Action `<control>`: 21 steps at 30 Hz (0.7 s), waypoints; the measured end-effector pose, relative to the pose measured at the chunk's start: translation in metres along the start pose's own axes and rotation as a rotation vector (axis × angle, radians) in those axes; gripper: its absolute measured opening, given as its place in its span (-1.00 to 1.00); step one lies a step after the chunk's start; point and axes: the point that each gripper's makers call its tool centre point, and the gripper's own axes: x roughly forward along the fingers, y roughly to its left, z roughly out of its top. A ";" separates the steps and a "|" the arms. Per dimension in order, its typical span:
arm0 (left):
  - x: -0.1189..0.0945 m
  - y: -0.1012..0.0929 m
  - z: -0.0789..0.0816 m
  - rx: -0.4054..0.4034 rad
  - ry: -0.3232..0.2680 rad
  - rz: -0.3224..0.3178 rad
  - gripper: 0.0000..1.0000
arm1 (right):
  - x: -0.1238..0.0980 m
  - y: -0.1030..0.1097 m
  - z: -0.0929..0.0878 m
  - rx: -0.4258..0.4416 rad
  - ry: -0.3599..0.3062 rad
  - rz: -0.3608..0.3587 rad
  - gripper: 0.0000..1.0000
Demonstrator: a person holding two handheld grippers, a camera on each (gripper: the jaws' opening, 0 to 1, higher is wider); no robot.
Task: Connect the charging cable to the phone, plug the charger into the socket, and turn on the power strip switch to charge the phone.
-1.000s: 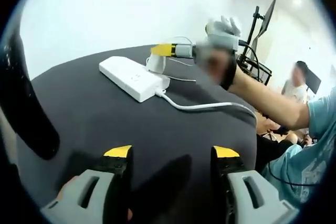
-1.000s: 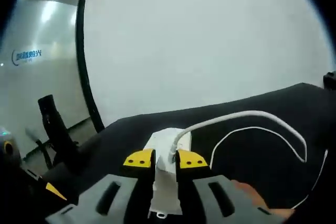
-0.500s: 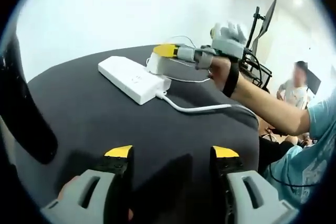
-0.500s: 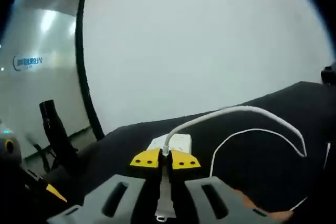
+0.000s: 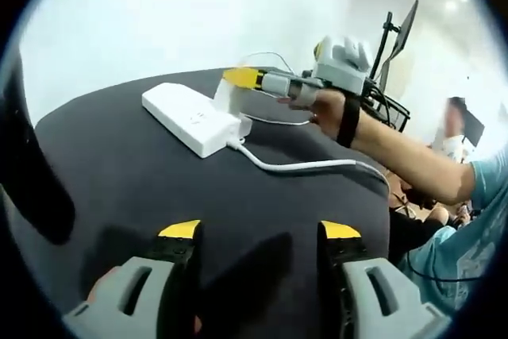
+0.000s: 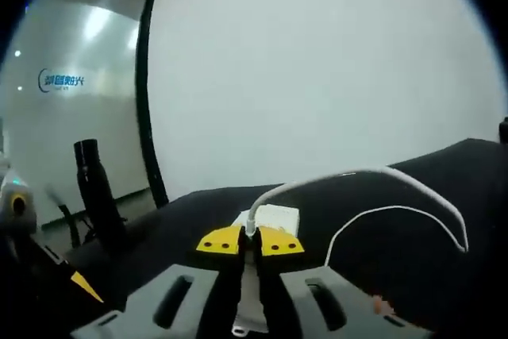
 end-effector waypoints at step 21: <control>-0.022 -0.010 -0.007 -0.005 0.013 0.092 0.08 | -0.029 0.010 -0.066 -0.098 0.238 0.183 -0.16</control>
